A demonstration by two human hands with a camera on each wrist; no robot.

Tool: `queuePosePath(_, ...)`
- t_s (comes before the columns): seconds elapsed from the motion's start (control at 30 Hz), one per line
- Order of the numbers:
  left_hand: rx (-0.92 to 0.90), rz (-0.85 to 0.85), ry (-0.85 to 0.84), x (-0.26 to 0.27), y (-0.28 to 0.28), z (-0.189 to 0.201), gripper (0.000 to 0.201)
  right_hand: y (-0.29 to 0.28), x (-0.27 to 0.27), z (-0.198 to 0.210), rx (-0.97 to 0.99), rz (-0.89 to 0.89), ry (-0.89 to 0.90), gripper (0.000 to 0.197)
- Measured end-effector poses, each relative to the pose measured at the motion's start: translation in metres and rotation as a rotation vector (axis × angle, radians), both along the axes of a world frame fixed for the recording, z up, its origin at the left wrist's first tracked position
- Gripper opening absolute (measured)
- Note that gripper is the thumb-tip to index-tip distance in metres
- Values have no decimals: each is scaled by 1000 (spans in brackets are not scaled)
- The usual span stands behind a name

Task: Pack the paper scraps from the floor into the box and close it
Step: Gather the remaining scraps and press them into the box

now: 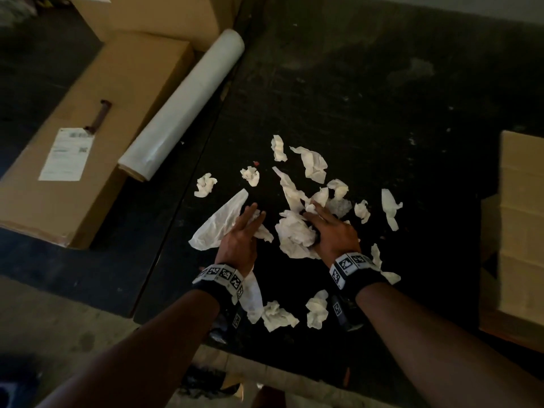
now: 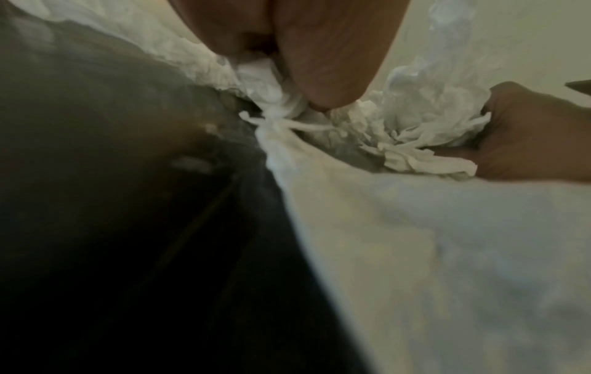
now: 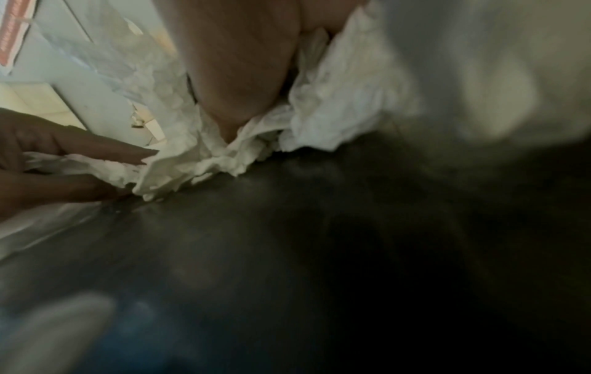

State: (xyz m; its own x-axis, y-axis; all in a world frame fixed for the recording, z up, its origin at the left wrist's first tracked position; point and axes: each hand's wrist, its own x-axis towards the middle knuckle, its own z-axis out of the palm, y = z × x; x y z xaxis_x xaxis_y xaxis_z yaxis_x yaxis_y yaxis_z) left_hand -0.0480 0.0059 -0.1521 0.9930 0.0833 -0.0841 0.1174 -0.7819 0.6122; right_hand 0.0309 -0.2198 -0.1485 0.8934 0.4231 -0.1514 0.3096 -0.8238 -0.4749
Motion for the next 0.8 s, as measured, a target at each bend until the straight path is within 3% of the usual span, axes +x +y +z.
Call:
queuePosePath(0.37,10,-45,-180,4,3,33,76,6,0,29,7,13,-95,57)
queuePosePath(0.8,4,-114,-408,16,6,133,82,0,6,134,66,109,-431,65)
